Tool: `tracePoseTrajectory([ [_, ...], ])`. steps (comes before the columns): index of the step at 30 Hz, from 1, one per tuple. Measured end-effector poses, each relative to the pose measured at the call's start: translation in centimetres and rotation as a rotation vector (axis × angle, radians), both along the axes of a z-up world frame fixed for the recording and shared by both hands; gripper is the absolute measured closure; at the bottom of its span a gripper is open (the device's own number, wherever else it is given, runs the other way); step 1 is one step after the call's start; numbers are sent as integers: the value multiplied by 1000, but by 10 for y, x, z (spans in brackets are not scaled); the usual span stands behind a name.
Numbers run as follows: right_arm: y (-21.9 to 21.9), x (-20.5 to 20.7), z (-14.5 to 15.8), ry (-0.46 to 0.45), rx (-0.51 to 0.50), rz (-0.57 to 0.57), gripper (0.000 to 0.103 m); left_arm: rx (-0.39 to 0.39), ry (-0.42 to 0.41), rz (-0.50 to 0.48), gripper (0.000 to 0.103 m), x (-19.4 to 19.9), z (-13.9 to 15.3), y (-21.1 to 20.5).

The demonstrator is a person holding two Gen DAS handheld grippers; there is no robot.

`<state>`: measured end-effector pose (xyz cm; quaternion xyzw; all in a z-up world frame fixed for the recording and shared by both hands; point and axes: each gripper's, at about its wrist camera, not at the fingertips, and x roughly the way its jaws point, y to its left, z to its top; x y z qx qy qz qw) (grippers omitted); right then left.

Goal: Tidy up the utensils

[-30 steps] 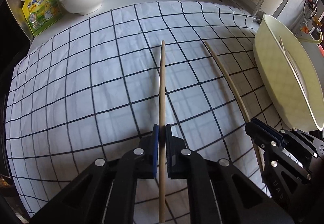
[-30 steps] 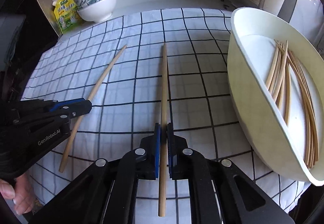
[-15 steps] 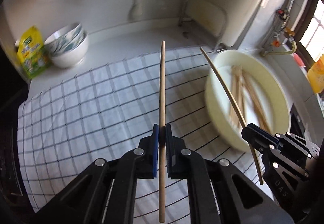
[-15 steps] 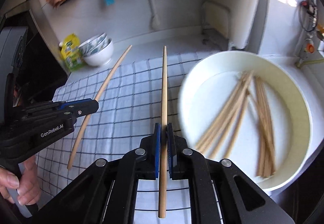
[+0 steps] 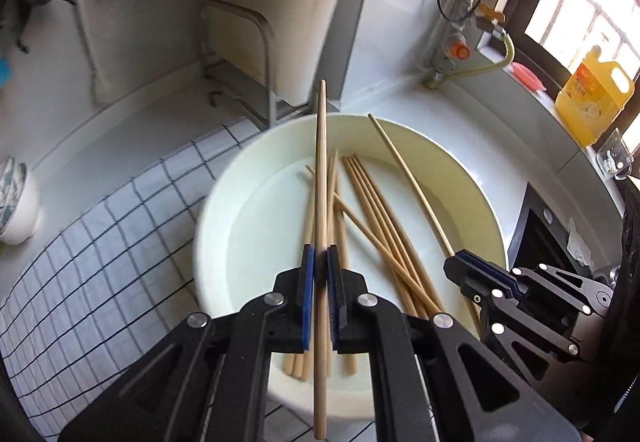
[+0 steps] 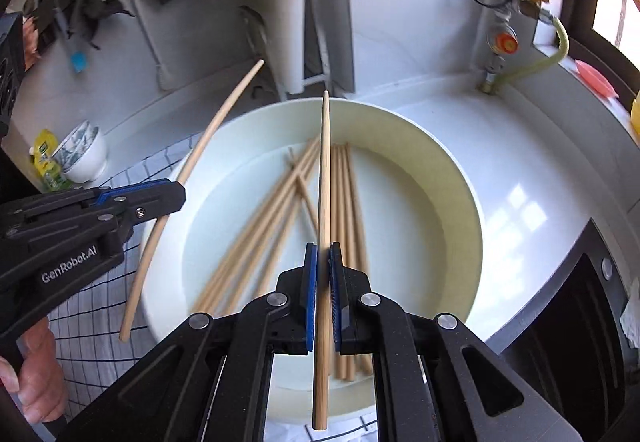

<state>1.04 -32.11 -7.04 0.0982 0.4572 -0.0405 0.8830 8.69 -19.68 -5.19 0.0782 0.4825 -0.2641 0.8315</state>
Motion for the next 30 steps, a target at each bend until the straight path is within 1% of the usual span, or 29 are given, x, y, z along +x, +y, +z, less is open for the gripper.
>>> tracePoseTrajectory([
  [3, -7, 5, -13, 21, 14, -10, 97, 32, 23, -14, 96, 8, -15, -16],
  [6, -14, 7, -22, 41, 25, -8, 97, 51, 41, -15, 96, 13, -23, -22],
  [9, -19, 11, -26, 48, 32, -8, 97, 63, 46, -7, 95, 16, -25, -25],
  [10, -21, 11, -26, 50, 36, -4, 97, 64, 44, 3, 94, 17, -24, -24],
  [12, -25, 12, -22, 46, 40, -3, 92, 62, 38, 29, 79, 19, -21, -22],
  [13, -26, 12, -20, 41, 35, -6, 86, 62, 34, 38, 66, 20, -18, -21],
  [14, -27, 10, -17, 32, 28, -11, 83, 62, 30, 48, 56, 20, -16, -18],
  [15, -28, 9, -14, 27, 27, -15, 82, 61, 26, 58, 54, 20, -13, -16],
  [18, -29, 3, -6, 14, 28, -27, 78, 74, 13, 88, 50, 18, -6, -7],
  [20, -29, 0, -3, 10, 27, -31, 73, 73, 9, 115, 41, 15, 0, 1],
  [22, -27, -4, 1, 4, 28, -33, 71, 70, 5, 130, 39, 12, 4, 7],
  [24, -23, -8, 5, 2, 22, -27, 71, 74, 0, 137, 39, 8, 9, 11],
  [28, -18, -17, 14, -13, 15, -23, 62, 82, -6, 157, 37, -2, 16, 17],
  [30, -15, -22, 18, -24, 8, -22, 62, 82, -4, 160, 37, -5, 18, 19],
])
